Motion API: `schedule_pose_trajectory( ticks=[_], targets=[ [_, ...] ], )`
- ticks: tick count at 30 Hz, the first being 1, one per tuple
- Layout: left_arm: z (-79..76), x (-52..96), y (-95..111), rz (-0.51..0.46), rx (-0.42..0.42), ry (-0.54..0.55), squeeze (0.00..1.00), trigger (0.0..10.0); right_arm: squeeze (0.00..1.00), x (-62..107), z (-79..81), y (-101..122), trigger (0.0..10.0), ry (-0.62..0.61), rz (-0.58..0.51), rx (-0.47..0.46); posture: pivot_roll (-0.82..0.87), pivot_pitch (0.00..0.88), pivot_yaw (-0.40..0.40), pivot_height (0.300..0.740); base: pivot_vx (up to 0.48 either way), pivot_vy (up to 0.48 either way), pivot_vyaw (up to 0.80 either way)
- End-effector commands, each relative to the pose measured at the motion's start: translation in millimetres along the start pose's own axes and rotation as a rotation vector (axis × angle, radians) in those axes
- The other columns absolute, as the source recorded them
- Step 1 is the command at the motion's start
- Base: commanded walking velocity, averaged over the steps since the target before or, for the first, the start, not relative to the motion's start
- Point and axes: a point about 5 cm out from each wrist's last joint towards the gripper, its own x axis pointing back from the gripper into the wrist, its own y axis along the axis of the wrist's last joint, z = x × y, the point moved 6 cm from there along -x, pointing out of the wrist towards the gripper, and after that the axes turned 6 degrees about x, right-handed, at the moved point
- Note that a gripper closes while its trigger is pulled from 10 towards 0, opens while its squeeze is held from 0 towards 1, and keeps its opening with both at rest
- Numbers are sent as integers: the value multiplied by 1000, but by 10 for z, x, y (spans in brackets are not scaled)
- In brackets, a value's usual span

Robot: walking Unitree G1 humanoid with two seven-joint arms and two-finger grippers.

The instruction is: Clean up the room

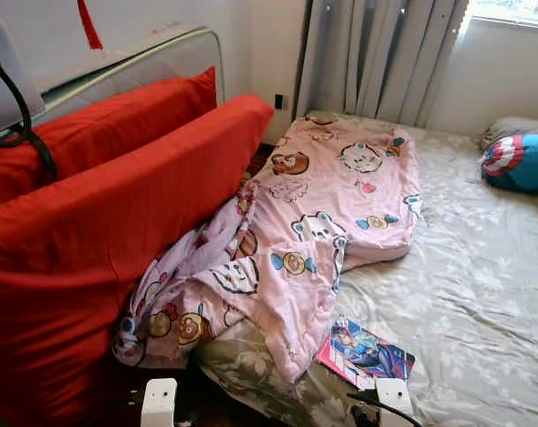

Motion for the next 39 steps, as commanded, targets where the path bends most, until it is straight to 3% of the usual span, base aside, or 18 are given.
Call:
schedule_pose_trajectory(
  ticks=[1, 18, 26, 39],
  targets=[
    [12, -2, 13, -3, 4, 4, 0, 10000, 0, -5, -13, 34, 10000, -5, -11, -5, 34, 0, -52, 740, 266, 0, 0],
    [2, -4, 18, -5, 7, 3, 0, 10000, 0, -11, -6, 67, 10000, -2, -19, -2, 34, 0, -56, 740, 269, 0, 0],
    [-8, -6, 43, -16, 6, -5, 0, 10000, 0, -20, -3, 122, 10000, -1, -34, -6, 32, 0, -53, 740, 0, 0, 0],
    [-118, -4, 376, -178, 76, -83, 0, 10000, 0, -48, 59, 604, 10000, 13, -206, -76, 38, 0, -30, 740, 0, 0, 0]
  ],
)
